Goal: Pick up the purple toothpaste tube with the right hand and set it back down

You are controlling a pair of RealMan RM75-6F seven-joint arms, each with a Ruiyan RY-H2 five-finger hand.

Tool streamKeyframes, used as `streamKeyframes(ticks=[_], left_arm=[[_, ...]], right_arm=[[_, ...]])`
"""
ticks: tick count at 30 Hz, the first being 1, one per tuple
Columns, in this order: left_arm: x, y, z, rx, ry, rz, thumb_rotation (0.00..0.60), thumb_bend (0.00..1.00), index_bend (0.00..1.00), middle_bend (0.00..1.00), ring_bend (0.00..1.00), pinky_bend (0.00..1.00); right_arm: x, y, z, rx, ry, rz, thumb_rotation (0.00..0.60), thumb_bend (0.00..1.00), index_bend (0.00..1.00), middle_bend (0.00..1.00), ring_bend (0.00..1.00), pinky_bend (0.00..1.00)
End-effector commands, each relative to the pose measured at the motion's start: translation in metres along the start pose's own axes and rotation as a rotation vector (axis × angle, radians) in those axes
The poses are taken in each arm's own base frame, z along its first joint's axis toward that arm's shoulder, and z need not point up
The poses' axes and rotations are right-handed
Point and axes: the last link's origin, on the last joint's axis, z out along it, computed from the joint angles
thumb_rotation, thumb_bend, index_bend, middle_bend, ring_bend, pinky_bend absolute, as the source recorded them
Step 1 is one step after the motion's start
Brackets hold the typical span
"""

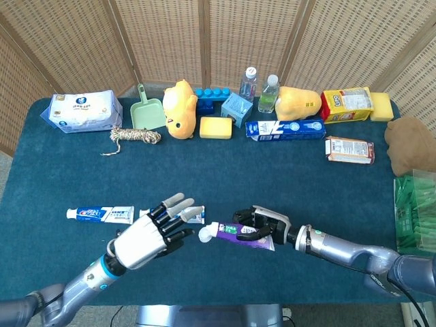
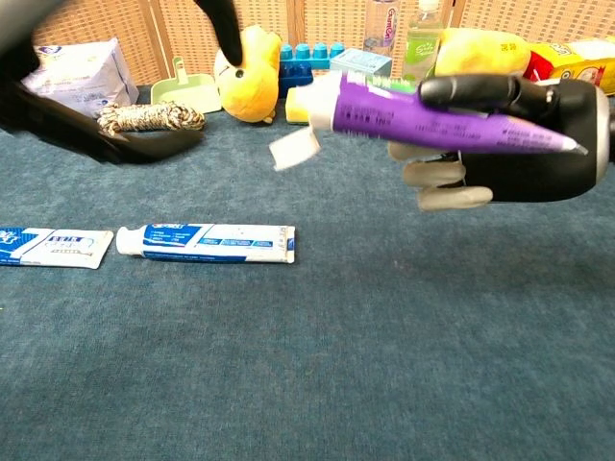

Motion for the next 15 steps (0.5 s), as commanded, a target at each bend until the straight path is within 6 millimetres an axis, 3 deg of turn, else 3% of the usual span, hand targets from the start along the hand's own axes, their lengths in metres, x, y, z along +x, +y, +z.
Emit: streamKeyframes(ticks=[1,6,15], left_arm=[[0.016,-0.005,-0.011,0.042,0.015,0.01,0.6,0.24,0.39,0.15,0.12,0.14],[0.043,-0.019,-0.042,0.159,0.021,0.054,0.6,0.24,0.39,0.15,0.12,0.14],[0.065,-0.034,-0.094,0.348,-0.011,0.104,0.6,0.24,0.38,0.14,0.11,0.14]], right_arm=[[0.008,0.002,0.002,-0.02,0.071,-0.059,0.6,0.36,0.87,0.77,0.72,0.8],[0.02,0.005,0.003,-0.032,0.164,-0.117,0.6,0.36,0.87,0.77,0.72,0.8],[0.04,0.003,0.005,-0.022,0.294,-0.159,0.6,0.35,0.88,0.77,0.72,0.8]])
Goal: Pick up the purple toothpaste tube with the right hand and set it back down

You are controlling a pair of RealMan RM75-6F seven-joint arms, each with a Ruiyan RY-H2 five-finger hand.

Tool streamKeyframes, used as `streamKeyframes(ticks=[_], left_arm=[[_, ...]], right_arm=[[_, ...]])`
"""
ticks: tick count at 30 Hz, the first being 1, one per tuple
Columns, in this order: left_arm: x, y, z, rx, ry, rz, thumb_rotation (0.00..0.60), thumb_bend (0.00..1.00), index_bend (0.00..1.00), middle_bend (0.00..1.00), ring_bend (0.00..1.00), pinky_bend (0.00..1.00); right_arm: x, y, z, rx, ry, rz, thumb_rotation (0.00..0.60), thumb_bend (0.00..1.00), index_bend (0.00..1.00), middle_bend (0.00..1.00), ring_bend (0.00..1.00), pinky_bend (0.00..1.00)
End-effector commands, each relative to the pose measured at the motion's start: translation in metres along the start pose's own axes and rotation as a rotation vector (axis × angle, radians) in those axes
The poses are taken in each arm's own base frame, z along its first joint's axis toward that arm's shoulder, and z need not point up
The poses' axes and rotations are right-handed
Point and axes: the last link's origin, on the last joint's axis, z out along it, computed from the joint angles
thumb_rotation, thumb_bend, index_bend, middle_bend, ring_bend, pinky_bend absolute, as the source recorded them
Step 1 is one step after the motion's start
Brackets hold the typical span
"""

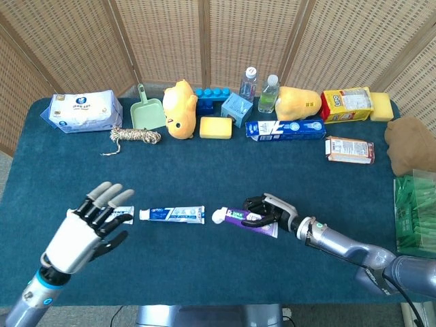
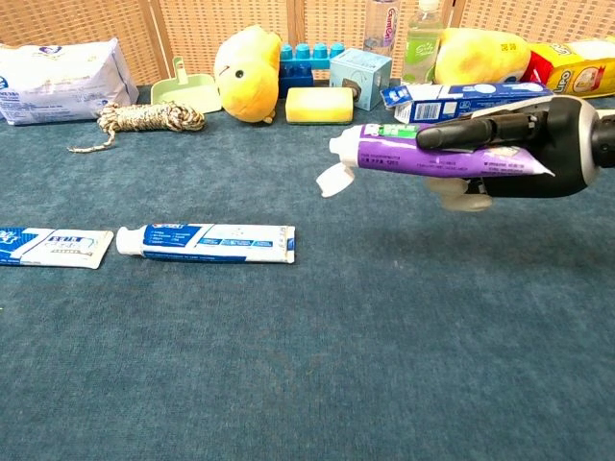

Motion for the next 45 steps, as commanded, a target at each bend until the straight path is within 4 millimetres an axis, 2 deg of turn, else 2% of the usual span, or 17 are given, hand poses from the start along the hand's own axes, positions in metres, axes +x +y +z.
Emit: streamKeyframes(ticks=[1,4,8,10,16,28,31,35,40,45], left_arm=[[0.005,-0.011,-0.018,0.078,-0.022,0.016,0.6,0.24,0.38,0.14,0.11,0.14],[0.008,-0.019,-0.034,0.142,-0.036,0.025,0.6,0.24,0.38,0.14,0.11,0.14],[0.008,-0.024,-0.043,0.181,-0.044,0.029,0.6,0.24,0.37,0.14,0.11,0.14],[0.009,-0.027,-0.049,0.207,-0.046,0.034,0.6,0.24,0.37,0.14,0.11,0.14],[0.009,-0.031,-0.055,0.237,-0.042,0.037,0.6,0.24,0.37,0.14,0.11,0.14],[0.006,-0.032,-0.056,0.264,-0.045,0.029,0.6,0.24,0.36,0.13,0.11,0.13],[0.005,-0.031,-0.056,0.268,-0.047,0.028,0.6,0.24,0.36,0.13,0.11,0.13],[0.003,-0.03,-0.055,0.27,-0.05,0.021,0.6,0.24,0.36,0.13,0.11,0.13],[0.001,-0.028,-0.055,0.271,-0.05,0.016,0.6,0.24,0.35,0.13,0.11,0.13],[0.001,-0.029,-0.055,0.278,-0.051,0.017,0.6,0.24,0.34,0.13,0.11,0.13]], right_arm=[[0.011,0.0,0.002,0.006,0.064,-0.021,0.6,0.35,0.88,0.77,0.72,0.8],[0.021,0.0,0.004,0.016,0.136,-0.057,0.6,0.35,0.88,0.77,0.72,0.8],[0.028,0.0,0.004,0.027,0.188,-0.069,0.6,0.35,0.87,0.77,0.7,0.78],[0.039,0.001,0.004,0.026,0.243,-0.119,0.6,0.34,0.87,0.76,0.7,0.78],[0.052,0.003,0.003,0.043,0.337,-0.165,0.6,0.34,0.86,0.74,0.66,0.73],[0.077,0.011,-0.013,0.056,0.445,-0.286,0.6,0.32,0.8,0.66,0.58,0.54],[0.085,0.015,-0.019,0.051,0.471,-0.338,0.6,0.32,0.77,0.62,0.54,0.43],[0.091,0.02,-0.024,0.046,0.496,-0.368,0.6,0.3,0.68,0.53,0.44,0.26],[0.097,0.026,-0.033,0.068,0.536,-0.429,0.6,0.29,0.57,0.43,0.32,0.23],[0.101,0.03,-0.046,0.123,0.598,-0.44,0.6,0.3,0.52,0.37,0.24,0.23]])
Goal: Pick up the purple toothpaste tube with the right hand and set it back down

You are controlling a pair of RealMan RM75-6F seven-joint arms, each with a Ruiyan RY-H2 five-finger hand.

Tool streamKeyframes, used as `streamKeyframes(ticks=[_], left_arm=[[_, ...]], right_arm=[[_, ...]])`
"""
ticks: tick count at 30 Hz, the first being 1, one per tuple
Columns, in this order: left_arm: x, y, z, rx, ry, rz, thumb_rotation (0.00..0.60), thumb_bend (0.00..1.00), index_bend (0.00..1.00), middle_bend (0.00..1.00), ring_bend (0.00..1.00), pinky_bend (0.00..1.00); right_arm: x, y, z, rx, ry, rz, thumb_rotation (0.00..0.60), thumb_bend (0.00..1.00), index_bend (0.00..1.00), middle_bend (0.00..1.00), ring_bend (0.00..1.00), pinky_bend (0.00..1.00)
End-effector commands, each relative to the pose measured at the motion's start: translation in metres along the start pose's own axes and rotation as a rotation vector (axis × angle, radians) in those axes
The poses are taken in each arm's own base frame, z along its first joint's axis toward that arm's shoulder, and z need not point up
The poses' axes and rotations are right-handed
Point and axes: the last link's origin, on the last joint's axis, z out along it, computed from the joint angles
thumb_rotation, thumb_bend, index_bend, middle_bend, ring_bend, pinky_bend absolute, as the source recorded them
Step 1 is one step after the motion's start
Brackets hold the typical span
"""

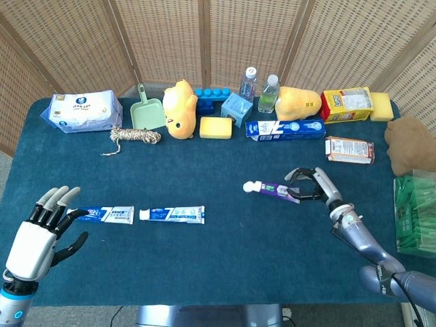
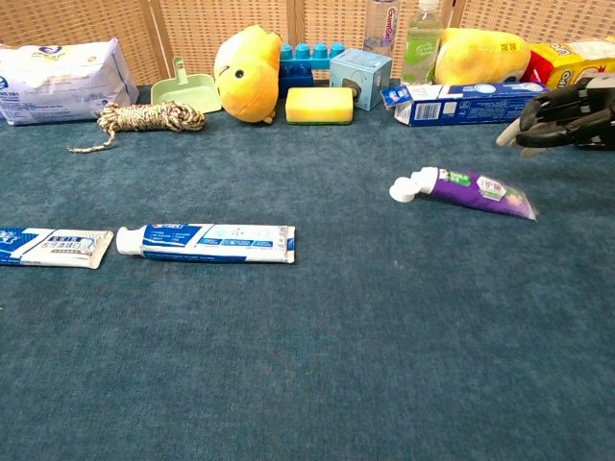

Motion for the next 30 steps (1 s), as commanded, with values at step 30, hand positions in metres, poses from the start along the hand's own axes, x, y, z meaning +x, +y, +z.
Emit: streamKeyframes(ticks=[30], left_arm=[[0.006,-0.04,-0.073,0.367,-0.264,0.116,0.6,0.24,0.17,0.08,0.05,0.08]], right_arm=[[-0.01,0.009,-0.144,0.151,0.301,-0.643,0.6,0.3,0.5,0.36,0.19,0.23]])
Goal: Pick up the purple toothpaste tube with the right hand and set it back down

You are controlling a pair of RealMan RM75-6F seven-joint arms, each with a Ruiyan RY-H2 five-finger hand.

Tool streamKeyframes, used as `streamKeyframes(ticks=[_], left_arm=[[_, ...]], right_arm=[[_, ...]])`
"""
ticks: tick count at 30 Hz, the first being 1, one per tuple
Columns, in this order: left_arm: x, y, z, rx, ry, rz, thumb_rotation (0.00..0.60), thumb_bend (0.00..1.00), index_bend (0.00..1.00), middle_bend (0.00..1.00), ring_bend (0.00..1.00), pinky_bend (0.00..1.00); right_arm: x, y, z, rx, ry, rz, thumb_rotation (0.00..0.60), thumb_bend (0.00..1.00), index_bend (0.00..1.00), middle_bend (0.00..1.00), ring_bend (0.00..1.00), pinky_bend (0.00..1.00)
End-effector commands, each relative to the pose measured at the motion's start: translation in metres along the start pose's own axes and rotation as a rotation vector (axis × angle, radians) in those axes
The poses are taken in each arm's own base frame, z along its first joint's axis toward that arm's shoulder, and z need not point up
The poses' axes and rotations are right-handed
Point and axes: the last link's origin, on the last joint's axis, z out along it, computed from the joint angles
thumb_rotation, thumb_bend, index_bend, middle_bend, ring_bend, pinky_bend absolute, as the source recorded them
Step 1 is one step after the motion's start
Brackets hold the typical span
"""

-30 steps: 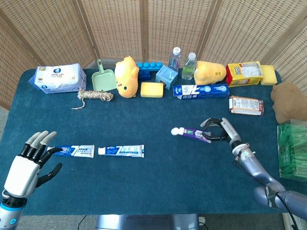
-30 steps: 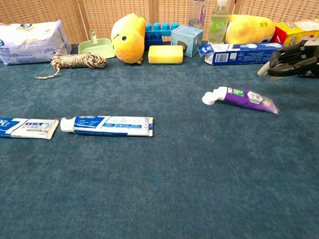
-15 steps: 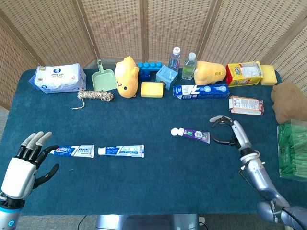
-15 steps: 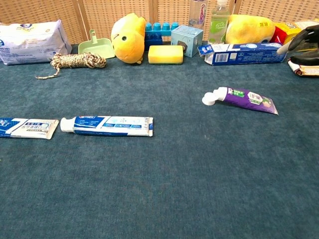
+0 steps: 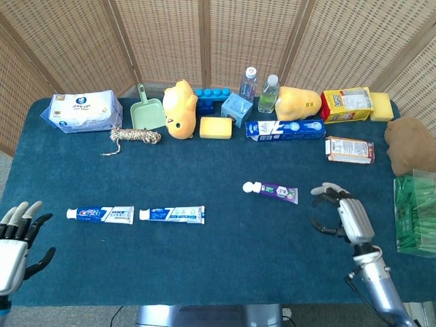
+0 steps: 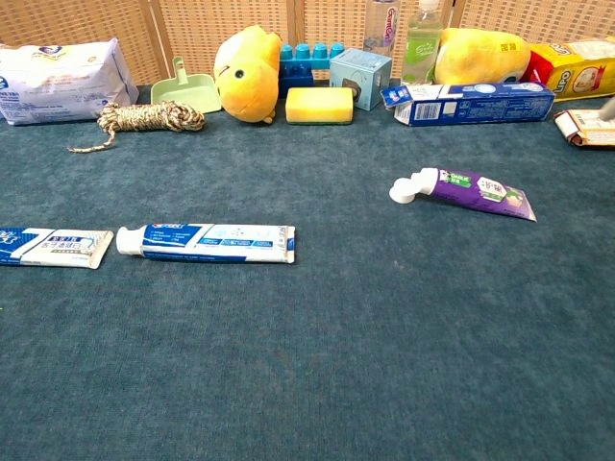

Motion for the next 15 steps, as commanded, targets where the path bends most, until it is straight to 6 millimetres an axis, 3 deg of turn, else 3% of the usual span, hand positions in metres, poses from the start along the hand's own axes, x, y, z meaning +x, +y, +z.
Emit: streamKeyframes(ticks=[1,8,15], left_arm=[[-0.002,-0.011,-0.014,0.062,-0.079,0.011,0.6,0.24,0.17,0.08,0.05,0.08],[0.0,-0.02,-0.032,0.139,-0.123,0.005,0.6,0.24,0.17,0.1,0.06,0.08],[-0.001,-0.022,-0.04,0.168,-0.132,-0.012,0.6,0.24,0.17,0.1,0.06,0.08]], right_arm=[[0.005,0.009,-0.028,-0.032,0.032,-0.21,0.6,0.3,0.5,0.36,0.19,0.23],[0.007,0.012,-0.051,-0.07,0.072,-0.351,0.6,0.3,0.5,0.36,0.19,0.23],[0.01,0.016,-0.06,-0.103,0.081,-0.373,0.6,0.3,0.5,0.36,0.18,0.23]])
